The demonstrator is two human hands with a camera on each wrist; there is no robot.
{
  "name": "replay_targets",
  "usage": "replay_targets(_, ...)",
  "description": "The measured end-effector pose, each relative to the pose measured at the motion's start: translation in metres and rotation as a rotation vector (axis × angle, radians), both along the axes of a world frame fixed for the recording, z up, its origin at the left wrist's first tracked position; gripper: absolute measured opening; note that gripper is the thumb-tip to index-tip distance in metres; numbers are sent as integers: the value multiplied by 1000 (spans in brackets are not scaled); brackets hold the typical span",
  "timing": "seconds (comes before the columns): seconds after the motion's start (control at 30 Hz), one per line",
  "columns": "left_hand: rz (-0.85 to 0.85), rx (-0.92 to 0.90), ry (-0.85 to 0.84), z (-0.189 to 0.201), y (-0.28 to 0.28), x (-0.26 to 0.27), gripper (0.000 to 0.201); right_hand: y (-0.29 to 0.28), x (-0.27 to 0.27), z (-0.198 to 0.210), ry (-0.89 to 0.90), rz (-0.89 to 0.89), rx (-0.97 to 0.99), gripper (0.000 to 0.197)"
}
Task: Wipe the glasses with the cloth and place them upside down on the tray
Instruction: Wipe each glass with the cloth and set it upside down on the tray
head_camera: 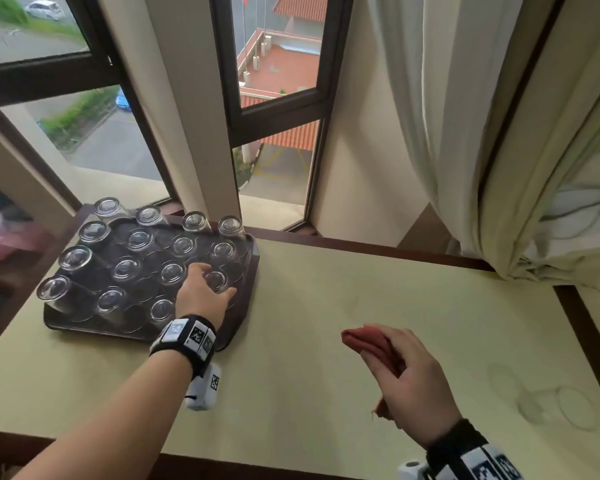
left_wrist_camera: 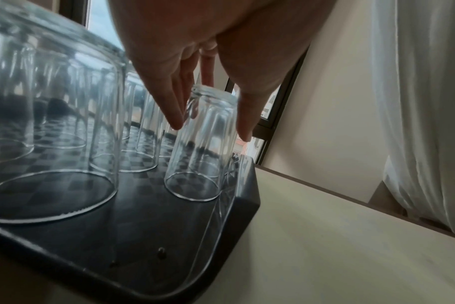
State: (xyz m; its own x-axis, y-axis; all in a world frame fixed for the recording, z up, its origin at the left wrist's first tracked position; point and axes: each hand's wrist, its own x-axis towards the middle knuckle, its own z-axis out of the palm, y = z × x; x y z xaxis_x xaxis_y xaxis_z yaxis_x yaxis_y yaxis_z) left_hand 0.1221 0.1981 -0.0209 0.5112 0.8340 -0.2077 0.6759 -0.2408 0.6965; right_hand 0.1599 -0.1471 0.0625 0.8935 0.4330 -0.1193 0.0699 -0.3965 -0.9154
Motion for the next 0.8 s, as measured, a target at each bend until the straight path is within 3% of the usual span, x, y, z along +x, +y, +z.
replay_targets(0.27, -82, 237, 123, 20, -16, 3, 81, -41, 6, 14, -68, -86, -40, 36)
replay_targets(0.4, -73, 510, -58, 47, -81, 11, 57, -89, 14, 30, -131, -189, -29, 34)
replay_targets(0.47, -235, 516, -199, 50, -139, 22, 46, -115, 19, 39, -168, -250, -29, 36)
replay_targets(0.57, -627, 343, -327, 39, -243, 47, 44, -156, 27, 46, -201, -361, -89, 33)
replay_targets(0.7, -1053, 152, -118, 19, -379, 95, 77, -227, 38, 49, -195, -471, -100, 31)
replay_targets(0.8, -1186, 43, -8, 10, -457, 125, 108, -281, 48, 52, -182, -528, -94, 29)
